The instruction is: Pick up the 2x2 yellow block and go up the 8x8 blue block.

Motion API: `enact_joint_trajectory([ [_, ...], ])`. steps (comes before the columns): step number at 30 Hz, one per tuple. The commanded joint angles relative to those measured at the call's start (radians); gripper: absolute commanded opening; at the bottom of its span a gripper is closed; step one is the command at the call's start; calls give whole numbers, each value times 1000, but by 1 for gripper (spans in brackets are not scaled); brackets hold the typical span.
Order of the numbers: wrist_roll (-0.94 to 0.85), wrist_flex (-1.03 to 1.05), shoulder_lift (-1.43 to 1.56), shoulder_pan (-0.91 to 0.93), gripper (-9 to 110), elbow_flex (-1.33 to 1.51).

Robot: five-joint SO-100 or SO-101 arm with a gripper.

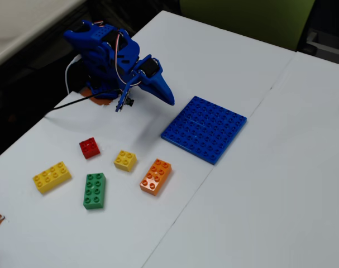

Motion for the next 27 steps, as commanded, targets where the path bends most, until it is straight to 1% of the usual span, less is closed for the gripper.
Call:
enact_joint_trajectory([
  [1, -66, -29, 31, -6, 0, 18],
  [7, -242, -32, -126, 2, 0, -155],
  [11, -278, -2, -316, 18, 0, -356],
  [14, -411, 61, -446, 12, 1, -522],
  [18, -517, 143, -607, 32, 0, -729],
  [21, -661, 249, -727, 54, 0, -882],
  [27, -1020, 472, -934, 107, 1, -1144],
])
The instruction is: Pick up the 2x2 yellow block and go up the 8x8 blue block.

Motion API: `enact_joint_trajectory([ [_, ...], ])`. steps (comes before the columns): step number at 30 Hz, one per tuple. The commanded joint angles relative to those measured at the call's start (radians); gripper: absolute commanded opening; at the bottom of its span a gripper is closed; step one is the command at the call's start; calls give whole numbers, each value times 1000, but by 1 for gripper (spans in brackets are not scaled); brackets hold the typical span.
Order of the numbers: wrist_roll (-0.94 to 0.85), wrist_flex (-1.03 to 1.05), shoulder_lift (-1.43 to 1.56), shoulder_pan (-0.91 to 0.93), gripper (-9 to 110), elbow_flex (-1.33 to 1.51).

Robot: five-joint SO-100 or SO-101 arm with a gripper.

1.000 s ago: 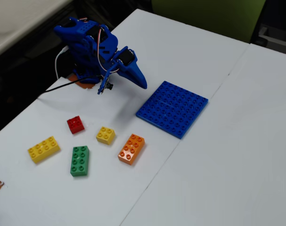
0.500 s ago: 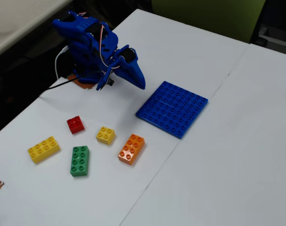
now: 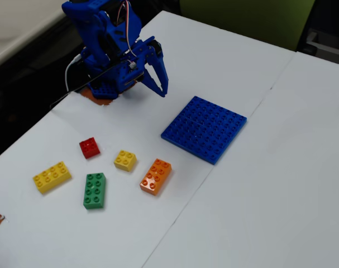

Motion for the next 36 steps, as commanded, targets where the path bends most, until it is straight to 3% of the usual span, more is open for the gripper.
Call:
enact_joint_trajectory([
  [1, -216, 115, -91, 32, 1, -181],
  [7, -566, 304, -264, 110, 4, -396],
  [16, -1046, 348, -371, 253, 6, -411],
  [28, -1407, 215, -511, 417, 7, -411],
  [36, -1540, 114, -586, 489, 12, -411],
])
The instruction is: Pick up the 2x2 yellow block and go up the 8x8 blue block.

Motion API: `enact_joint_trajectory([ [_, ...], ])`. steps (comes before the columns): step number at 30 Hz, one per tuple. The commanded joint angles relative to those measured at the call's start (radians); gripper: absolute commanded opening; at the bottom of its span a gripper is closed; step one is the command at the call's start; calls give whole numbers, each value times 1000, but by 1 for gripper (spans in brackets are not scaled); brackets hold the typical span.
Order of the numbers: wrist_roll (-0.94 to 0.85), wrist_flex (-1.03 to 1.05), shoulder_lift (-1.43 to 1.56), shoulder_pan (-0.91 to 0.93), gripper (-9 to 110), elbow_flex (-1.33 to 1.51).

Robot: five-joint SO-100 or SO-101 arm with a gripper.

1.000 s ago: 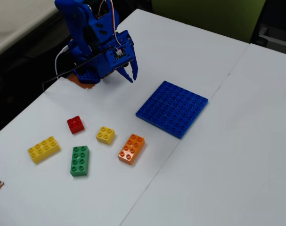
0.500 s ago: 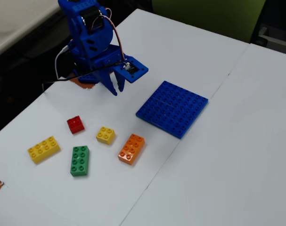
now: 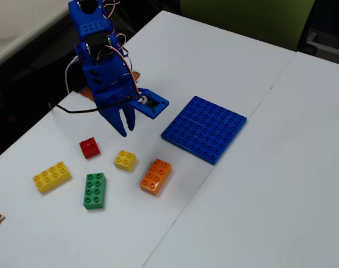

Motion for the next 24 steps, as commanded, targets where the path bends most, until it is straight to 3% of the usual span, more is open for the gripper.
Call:
enact_joint_trajectory([
  [1, -46, -46, -11, 29, 13, -55],
  [24, -129, -259, -222, 97, 22, -55],
])
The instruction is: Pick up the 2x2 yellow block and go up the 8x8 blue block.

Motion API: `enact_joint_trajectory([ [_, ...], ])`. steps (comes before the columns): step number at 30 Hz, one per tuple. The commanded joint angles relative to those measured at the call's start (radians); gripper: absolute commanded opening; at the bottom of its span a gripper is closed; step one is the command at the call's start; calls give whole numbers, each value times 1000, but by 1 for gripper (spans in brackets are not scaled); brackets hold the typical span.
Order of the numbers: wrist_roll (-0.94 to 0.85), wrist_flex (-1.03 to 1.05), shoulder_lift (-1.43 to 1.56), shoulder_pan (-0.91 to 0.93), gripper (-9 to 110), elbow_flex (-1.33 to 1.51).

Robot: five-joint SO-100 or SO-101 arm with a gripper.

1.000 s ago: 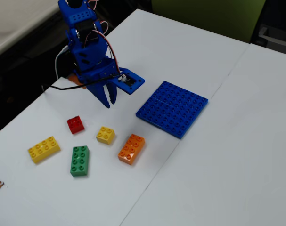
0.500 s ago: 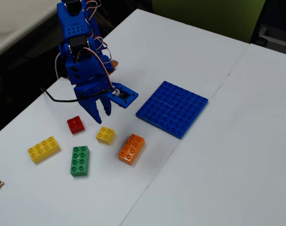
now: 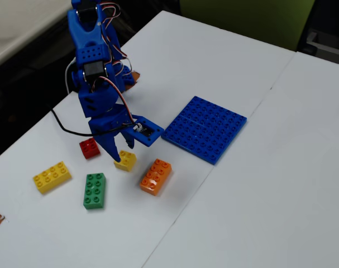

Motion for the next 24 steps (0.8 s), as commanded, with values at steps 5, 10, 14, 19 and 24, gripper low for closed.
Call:
enact_joint_trajectory([
  [5, -67, -17, -37, 18, 24, -48],
  [10, -75, -3, -51, 31, 25, -48],
  [14, -75, 0, -64, 40, 25, -48],
  [19, -83, -3, -81, 41, 25, -48],
  [24, -83, -5, -101, 43, 25, -48],
])
